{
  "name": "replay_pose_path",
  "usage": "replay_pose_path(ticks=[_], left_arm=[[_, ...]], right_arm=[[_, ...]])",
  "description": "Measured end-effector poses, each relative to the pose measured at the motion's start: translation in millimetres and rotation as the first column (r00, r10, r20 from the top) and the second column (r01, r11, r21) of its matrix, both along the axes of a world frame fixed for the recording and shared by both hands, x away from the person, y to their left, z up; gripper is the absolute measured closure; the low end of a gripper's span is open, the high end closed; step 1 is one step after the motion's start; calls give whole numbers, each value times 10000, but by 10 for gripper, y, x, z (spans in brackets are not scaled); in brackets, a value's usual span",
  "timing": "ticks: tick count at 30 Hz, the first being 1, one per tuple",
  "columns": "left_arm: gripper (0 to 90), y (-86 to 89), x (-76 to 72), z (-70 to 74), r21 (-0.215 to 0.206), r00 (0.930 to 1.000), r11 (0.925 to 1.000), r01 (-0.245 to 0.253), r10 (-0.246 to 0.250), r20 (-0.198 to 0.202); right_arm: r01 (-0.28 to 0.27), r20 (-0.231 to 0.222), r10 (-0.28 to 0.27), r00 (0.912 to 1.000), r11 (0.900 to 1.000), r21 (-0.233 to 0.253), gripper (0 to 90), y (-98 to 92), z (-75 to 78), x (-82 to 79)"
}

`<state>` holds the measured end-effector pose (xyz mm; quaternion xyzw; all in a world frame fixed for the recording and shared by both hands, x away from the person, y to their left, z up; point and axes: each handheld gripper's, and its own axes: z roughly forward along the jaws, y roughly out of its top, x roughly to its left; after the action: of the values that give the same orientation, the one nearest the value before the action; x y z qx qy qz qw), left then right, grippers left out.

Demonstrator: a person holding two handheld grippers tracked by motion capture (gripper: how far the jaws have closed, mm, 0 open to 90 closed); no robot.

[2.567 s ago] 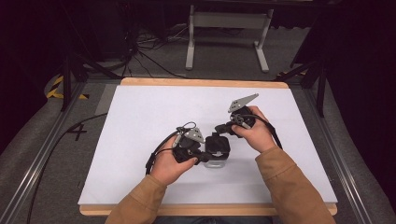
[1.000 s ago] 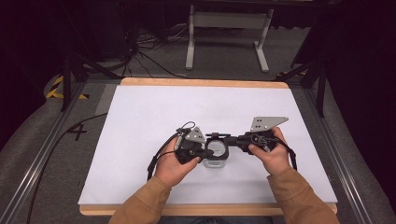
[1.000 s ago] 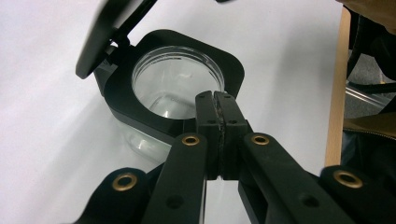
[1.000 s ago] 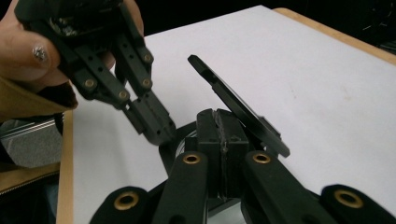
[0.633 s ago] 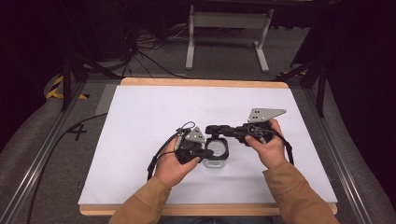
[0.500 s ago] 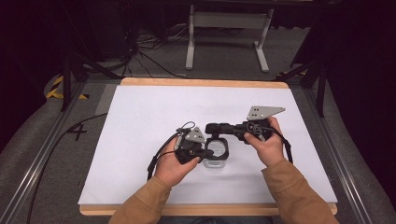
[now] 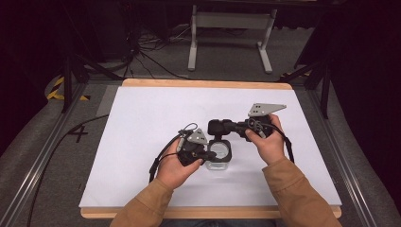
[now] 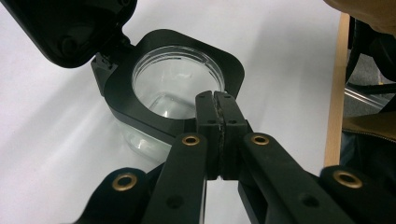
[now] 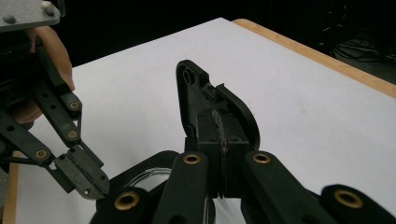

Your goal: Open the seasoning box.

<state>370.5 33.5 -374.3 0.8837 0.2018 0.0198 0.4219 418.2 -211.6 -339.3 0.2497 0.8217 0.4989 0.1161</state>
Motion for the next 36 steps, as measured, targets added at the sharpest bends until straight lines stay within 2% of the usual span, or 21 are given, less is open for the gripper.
replay_pose_path(ticks=[18, 22, 24, 28, 33, 36], left_arm=[[900, -2, -2, -2, -31, 10000, 10000, -35, 35, 17], [899, 9, 13, 0, -47, 9999, 10000, 31, -31, -117], [896, 18, 29, -8, -187, 9996, 9998, 59, -63, -265], [847, 27, 23, 12, -99, 9999, 9999, 16, -17, -100], [806, 88, 34, 52, -229, 9997, 9996, -182, 179, -139], [793, 133, 31, 86, -162, 9998, 9996, -217, 216, -53]], right_arm=[[476, 64, -475, 9988, 9988, -111, 900, 17, -18, 87], [432, 83, -431, 9990, 9990, -123, 900, 18, -10, 72], [422, 104, -420, 9991, 9990, -168, 900, 18, -3, 61], [346, 128, -344, 9993, 9994, -95, 900, 9, 15, 29], [219, 259, -218, 9994, 9998, -30, 883, -5, 62, -33], [233, 333, -231, 9992, 9997, -38, 868, -38, 91, -66]])
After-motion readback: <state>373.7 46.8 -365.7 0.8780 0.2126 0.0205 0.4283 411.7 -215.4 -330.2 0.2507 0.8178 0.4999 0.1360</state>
